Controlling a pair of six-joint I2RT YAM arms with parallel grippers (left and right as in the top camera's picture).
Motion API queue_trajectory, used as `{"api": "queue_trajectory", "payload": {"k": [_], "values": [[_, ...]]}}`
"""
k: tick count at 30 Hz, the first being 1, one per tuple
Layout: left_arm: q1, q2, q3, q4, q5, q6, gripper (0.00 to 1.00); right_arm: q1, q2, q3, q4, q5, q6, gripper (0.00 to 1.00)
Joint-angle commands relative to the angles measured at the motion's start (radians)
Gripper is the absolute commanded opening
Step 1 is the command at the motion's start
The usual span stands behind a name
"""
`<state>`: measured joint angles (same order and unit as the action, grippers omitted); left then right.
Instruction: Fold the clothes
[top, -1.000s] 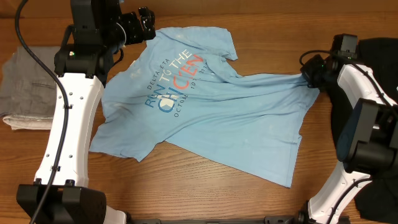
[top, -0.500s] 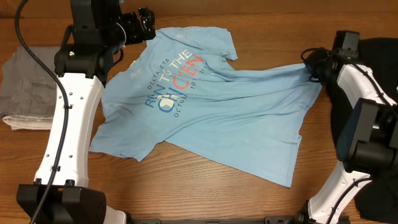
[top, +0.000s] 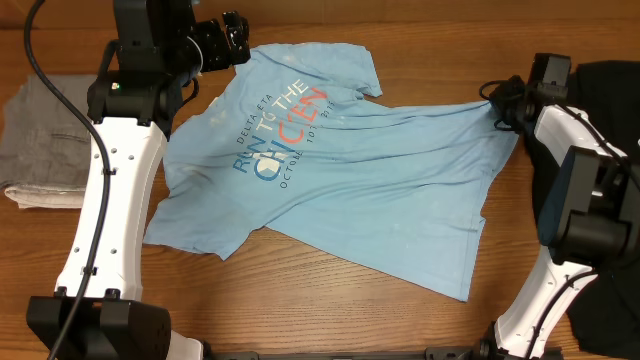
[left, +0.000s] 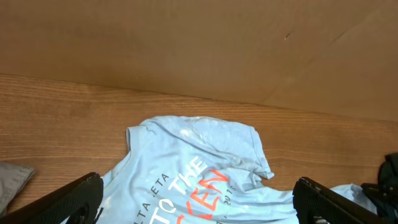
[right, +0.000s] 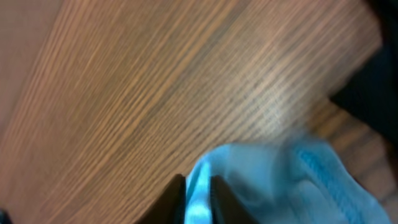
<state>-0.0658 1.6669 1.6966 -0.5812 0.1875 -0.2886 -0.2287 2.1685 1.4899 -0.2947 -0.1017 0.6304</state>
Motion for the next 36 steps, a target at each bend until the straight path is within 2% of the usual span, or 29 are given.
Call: {"api": "queue_trajectory", "payload": {"k": [1,3,7,13,18,36], "values": [[-0.006,0.005,-0.006,0.001,0.004,-0.010,1.00,0.000,-0.006,0.043,0.007,-0.030,-0.058,0.36],[-0.006,0.005,-0.006,0.001,0.004,-0.010,1.00,0.000,-0.017,0.089,-0.024,-0.058,-0.097,0.56],[-0.006,0.005,-0.006,0.001,0.004,-0.010,1.00,0.010,-0.055,0.220,-0.169,-0.057,-0.155,0.66],[-0.006,0.005,-0.006,0.001,0.004,-0.010,1.00,0.020,-0.146,0.398,-0.526,-0.056,-0.167,0.69],[-0.006,0.005,-0.006,0.001,0.004,-0.010,1.00,0.015,-0.242,0.421,-0.742,-0.056,-0.119,0.69],[-0.006,0.005,-0.006,0.001,0.004,-0.010,1.00,0.016,-0.468,0.421,-1.208,-0.041,-0.143,0.68]]}}
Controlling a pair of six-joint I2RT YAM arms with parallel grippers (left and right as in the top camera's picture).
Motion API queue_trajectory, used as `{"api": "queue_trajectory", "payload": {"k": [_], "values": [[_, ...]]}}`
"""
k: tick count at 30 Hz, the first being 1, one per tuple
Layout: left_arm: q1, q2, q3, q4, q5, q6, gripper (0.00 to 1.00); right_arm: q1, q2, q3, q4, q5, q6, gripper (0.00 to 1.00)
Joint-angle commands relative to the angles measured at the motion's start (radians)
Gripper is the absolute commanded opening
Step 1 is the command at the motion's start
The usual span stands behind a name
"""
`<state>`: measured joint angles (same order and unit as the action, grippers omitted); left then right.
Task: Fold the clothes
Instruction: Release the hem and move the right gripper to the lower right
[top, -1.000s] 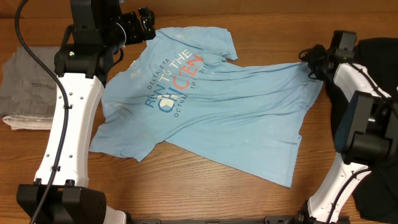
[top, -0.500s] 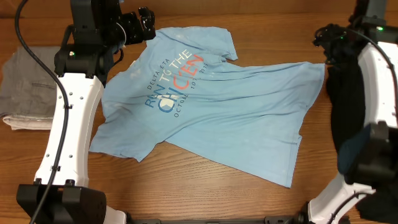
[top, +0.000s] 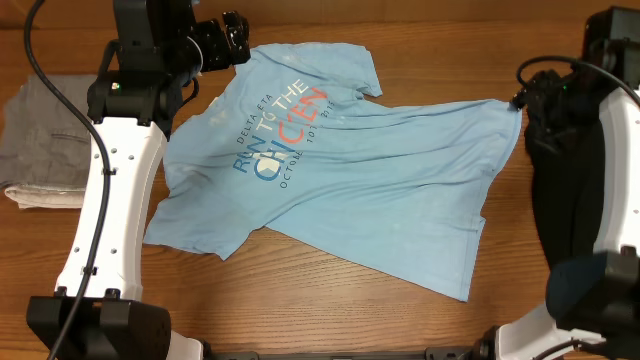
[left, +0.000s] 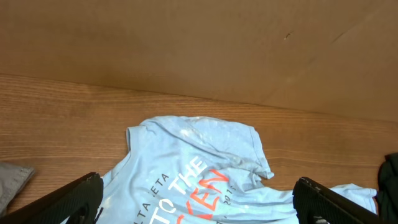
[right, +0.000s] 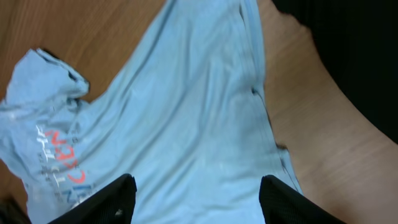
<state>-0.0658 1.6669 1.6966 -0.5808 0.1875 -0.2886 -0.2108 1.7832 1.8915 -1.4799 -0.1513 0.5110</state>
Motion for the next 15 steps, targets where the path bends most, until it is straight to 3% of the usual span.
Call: {"api": "queue_trajectory", "payload": {"k": [1,8,12,15], "values": [[-0.006,0.005,-0.006,0.001,0.004,-0.010,1.00,-0.002,-0.101,0.019,-0.048,0.008,-0.027,0.68],[-0.006,0.005,-0.006,0.001,0.004,-0.010,1.00,0.009,-0.218,0.019,-0.206,0.008,-0.048,0.68],[-0.006,0.005,-0.006,0.001,0.004,-0.010,1.00,0.055,-0.295,-0.048,-0.214,-0.007,-0.058,0.61],[-0.006,0.005,-0.006,0.001,0.004,-0.010,1.00,0.098,-0.344,-0.131,-0.213,-0.007,-0.032,0.51]]}}
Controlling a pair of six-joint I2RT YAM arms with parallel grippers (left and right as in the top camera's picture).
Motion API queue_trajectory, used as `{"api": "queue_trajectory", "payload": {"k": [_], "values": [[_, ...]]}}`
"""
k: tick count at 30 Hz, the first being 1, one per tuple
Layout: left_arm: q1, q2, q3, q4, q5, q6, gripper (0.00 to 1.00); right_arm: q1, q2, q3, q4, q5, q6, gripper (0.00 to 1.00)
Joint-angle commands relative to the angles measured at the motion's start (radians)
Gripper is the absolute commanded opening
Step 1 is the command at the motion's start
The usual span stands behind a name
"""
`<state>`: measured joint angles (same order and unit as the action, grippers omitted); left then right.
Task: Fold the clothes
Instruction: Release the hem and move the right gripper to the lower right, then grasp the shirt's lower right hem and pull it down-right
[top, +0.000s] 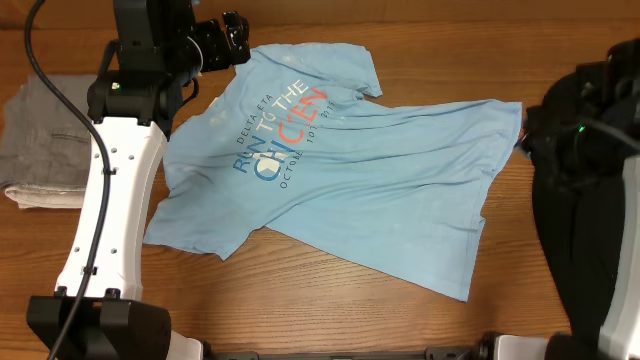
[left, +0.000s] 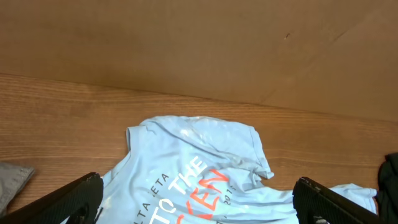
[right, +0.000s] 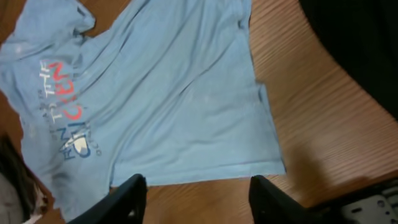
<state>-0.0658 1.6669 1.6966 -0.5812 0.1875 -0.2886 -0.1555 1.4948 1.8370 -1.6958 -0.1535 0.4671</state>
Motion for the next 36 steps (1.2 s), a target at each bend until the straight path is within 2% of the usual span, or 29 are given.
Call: {"api": "queue_trajectory", "payload": {"k": [1,6,7,8,13,15,19,22,27,34,36], "values": [[-0.006,0.005,-0.006,0.001,0.004,-0.010,1.00,0.059,-0.069,-0.113,0.007,-0.005,0.026,0.46],[-0.006,0.005,-0.006,0.001,0.004,-0.010,1.00,0.127,-0.108,-0.345,0.088,-0.006,0.071,0.16],[-0.006,0.005,-0.006,0.001,0.004,-0.010,1.00,0.138,-0.109,-0.401,0.116,-0.009,0.088,0.06],[-0.006,0.005,-0.006,0.001,0.004,-0.010,1.00,0.149,-0.109,-0.460,0.150,-0.022,0.100,0.04],[-0.006,0.005,-0.006,0.001,0.004,-0.010,1.00,0.173,-0.109,-0.764,0.394,-0.203,0.115,0.04],[-0.006,0.005,-0.006,0.001,0.004,-0.010,1.00,0.166,-0.109,-0.912,0.541,-0.214,0.169,0.04],[-0.006,0.005,-0.006,0.001,0.004,-0.010,1.00,0.158,-0.109,-1.041,0.692,-0.198,0.215,0.04],[-0.006,0.005,-0.006,0.001,0.004,-0.010,1.00,0.158,-0.101,-1.101,0.763,-0.137,0.272,0.04],[-0.006,0.005,-0.006,0.001,0.004,-0.010,1.00,0.158,-0.075,-1.167,0.854,-0.132,0.274,0.04],[-0.006,0.005,-0.006,0.001,0.004,-0.010,1.00,0.158,-0.075,-1.176,0.871,-0.101,0.277,0.04],[-0.006,0.005,-0.006,0.001,0.004,-0.010,1.00,0.158,-0.075,-1.177,0.853,-0.050,0.353,0.04]]}}
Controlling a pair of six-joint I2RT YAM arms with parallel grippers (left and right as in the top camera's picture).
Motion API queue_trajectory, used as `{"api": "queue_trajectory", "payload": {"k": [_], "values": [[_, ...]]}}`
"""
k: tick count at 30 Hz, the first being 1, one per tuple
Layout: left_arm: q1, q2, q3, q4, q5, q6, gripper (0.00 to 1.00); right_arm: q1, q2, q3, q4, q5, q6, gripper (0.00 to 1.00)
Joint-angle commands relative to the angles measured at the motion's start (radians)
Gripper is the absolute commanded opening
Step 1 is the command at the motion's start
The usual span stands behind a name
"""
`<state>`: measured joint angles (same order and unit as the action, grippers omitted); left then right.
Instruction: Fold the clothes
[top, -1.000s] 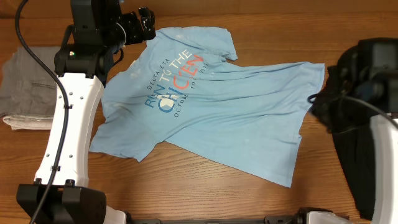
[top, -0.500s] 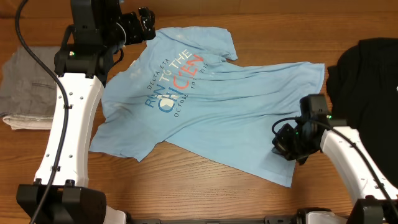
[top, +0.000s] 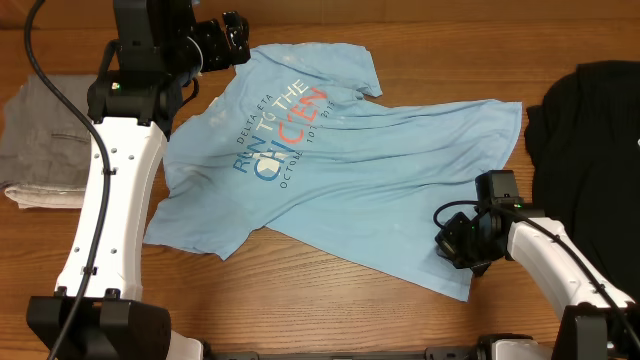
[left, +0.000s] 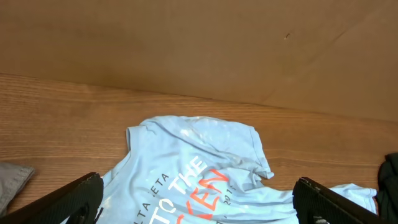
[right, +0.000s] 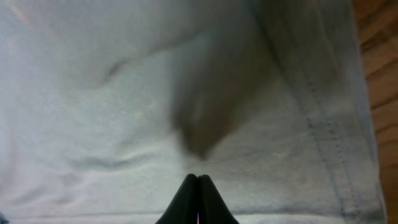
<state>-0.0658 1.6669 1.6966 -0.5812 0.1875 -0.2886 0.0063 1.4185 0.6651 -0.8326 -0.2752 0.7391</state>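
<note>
A light blue T-shirt (top: 330, 170) with a white and orange print lies spread on the wooden table (top: 300, 300), print side up. My left gripper (top: 228, 38) hangs open above the shirt's upper left shoulder. In the left wrist view its fingers (left: 74, 196) stand wide apart over the T-shirt (left: 199, 155). My right gripper (top: 452, 244) is down on the shirt's lower right part near the hem. Close up, the right gripper (right: 199, 178) is shut, tips together against the blue cloth (right: 124, 93); no fabric shows between them.
A folded grey garment (top: 40, 140) lies at the table's left edge. A black garment (top: 590, 130) lies at the right, beside the shirt's right corner. A brown wall (left: 199, 43) rises behind the table.
My right arm was raised high with its gripper open, far above the table. Now its gripper is low on the shirt's lower right hem area and shut. The left arm and shirt have not moved.
My right gripper was first shut on the shirt's upper right corner. Then it was open and lifted clear, with the corner lying flat. Then it was higher still, and now it is down at the lower right hem, shut. My left gripper stayed open throughout.
</note>
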Motion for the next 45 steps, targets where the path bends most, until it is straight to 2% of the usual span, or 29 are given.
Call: {"api": "queue_trajectory", "payload": {"k": [1,4,9,13,16,27,31,36,45], "values": [[-0.006,0.005,-0.006,0.001,0.004,-0.010,1.00,-0.004,0.002,-0.008,-0.016,0.105,0.116,0.04],[-0.006,0.005,-0.006,0.001,0.004,-0.010,1.00,-0.004,0.002,-0.035,0.005,0.140,0.170,0.04],[-0.006,0.005,-0.006,0.001,0.004,-0.010,1.00,-0.004,0.002,-0.098,0.061,0.121,0.179,0.04],[-0.006,0.005,-0.006,0.001,0.004,-0.010,1.00,-0.041,0.002,-0.138,0.018,0.154,0.288,0.04],[-0.006,0.005,-0.006,0.001,0.004,-0.010,1.00,-0.113,0.002,-0.142,-0.032,0.155,0.332,0.04],[-0.006,0.005,-0.006,0.001,0.004,-0.010,1.00,-0.452,0.002,-0.139,-0.152,0.166,0.327,0.04],[-0.006,0.005,-0.006,0.001,0.004,-0.010,1.00,-0.492,0.002,-0.133,-0.169,0.167,0.248,0.04],[-0.006,0.005,-0.006,0.001,0.004,-0.010,1.00,-0.492,0.001,-0.051,-0.222,0.167,0.161,0.04],[-0.006,0.005,-0.006,0.001,0.004,-0.010,1.00,-0.492,0.000,0.328,-0.435,0.162,-0.005,0.04]]}}
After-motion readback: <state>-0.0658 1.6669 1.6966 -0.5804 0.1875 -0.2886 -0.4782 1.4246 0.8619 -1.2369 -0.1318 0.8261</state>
